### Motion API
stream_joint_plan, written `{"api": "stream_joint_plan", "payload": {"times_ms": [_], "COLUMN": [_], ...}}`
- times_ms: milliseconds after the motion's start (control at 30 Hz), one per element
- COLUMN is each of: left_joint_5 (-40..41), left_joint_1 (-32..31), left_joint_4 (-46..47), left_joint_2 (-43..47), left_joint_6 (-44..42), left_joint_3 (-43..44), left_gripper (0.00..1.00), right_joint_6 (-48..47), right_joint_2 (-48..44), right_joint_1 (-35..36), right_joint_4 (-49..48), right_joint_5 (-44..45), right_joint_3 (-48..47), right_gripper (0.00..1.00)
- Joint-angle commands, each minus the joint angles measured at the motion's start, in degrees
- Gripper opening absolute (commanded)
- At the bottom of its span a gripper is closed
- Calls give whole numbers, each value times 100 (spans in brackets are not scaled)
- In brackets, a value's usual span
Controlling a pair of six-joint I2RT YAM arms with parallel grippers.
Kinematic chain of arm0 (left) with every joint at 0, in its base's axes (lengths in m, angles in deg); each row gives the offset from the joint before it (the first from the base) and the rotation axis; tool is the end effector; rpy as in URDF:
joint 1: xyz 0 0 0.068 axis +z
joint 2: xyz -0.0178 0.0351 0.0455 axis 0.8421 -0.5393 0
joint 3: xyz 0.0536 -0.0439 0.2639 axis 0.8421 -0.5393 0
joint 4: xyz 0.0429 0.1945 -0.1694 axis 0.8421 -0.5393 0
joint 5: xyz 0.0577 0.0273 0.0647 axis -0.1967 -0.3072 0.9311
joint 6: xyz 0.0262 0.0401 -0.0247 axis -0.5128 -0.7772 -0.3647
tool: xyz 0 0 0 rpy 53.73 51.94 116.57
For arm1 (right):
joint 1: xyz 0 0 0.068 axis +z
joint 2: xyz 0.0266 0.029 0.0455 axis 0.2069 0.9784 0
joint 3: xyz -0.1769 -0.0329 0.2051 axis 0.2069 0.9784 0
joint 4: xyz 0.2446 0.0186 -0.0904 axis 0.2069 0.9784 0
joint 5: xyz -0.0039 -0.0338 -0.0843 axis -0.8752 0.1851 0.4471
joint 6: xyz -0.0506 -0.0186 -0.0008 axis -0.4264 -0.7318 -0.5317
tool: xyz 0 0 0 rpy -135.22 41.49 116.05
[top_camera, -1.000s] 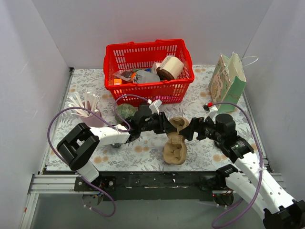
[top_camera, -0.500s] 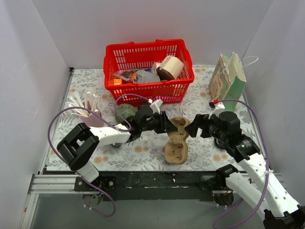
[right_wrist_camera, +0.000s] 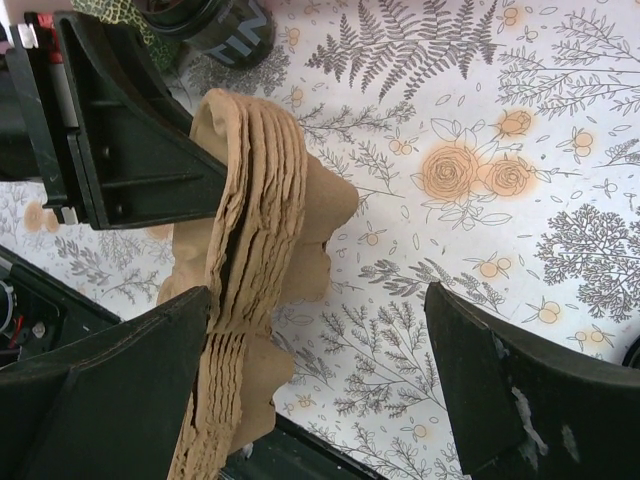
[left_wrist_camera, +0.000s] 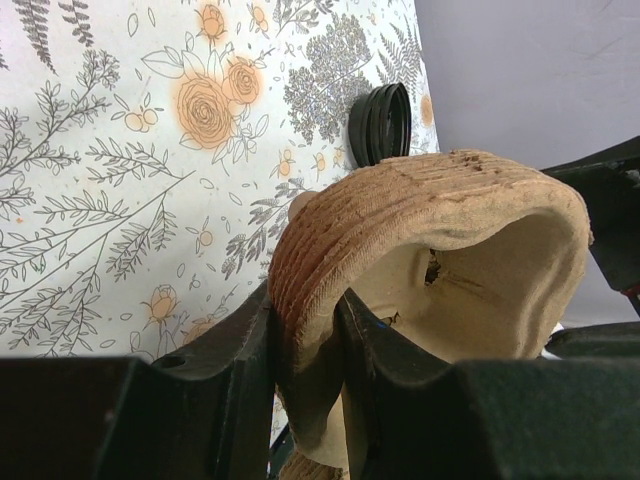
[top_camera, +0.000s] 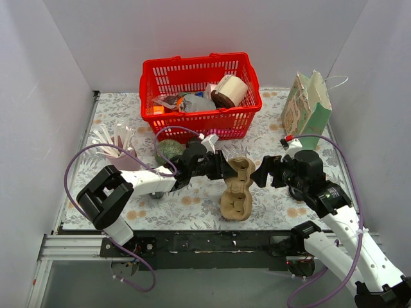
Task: Pack the takeout coffee
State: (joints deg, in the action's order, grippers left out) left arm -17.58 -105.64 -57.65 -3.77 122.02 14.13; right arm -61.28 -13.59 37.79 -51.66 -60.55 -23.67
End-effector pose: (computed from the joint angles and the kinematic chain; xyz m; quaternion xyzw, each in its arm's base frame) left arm 0.2183 -0.2616 0.1973 -0.2194 0.8119 -0.5376 0.0604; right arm 0.1324 0.0690 0.2937 -0.0600 0.8524 0.2577 0.4511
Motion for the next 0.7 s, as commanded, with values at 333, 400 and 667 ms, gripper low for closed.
{"api": "stream_joint_plan", "payload": {"times_ms": [333,400,667], "left_joint_5": [161,169,222], "left_joint_1": [2,2,2], "left_joint_4": [-8,-26,-96], "left_joint_2": [341,324,315], "left_joint_6": [-4,5,-4], "left_joint_3": [305,296,340], "left_gripper": [0,0,0], "right_joint_6": [-130,-139,-191], "right_joint_2": [41,23,49], "right_joint_1": [-18,-36,-27], "right_joint_4": [-78,-34,98], "right_joint_5": [-264,-185,-27], "right_joint_3": [-64,-90,-82], "right_gripper": [95,95,95]}}
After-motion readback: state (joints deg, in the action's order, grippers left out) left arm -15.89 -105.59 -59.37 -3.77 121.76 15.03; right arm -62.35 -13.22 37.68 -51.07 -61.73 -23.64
